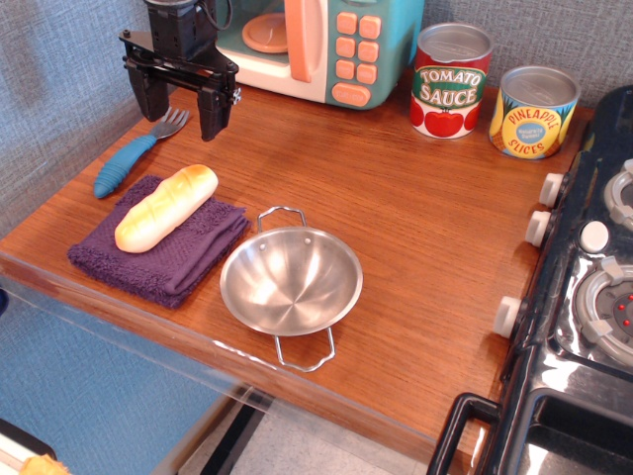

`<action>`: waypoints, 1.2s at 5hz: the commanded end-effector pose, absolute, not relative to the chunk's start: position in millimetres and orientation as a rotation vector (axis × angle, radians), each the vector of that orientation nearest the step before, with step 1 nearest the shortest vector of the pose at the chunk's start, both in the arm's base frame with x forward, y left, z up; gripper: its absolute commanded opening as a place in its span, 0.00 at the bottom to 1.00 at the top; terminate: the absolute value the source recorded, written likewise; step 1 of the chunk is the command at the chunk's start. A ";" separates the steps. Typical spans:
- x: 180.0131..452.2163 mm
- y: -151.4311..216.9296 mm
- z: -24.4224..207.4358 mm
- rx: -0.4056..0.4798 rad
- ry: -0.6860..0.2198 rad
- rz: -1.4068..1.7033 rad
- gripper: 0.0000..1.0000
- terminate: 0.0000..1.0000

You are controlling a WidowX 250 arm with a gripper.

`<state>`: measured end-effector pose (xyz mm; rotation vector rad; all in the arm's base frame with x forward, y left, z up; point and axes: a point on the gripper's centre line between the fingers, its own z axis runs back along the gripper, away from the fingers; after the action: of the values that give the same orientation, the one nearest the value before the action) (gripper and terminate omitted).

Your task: Pick up the silver pot and place it in between the purple towel and the microwave.

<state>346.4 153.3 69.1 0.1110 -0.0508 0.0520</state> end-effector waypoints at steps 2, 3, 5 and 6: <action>345.7 141.7 77.8 0.100 -0.077 0.036 1.00 0.00; 341.5 105.6 97.0 0.041 -0.110 -0.035 1.00 0.00; 293.1 11.2 123.0 -0.060 -0.124 -0.214 1.00 0.00; 274.1 -34.0 108.5 -0.073 -0.072 -0.232 1.00 0.00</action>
<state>272.2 -42.3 88.9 -0.0735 -0.0127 -0.2395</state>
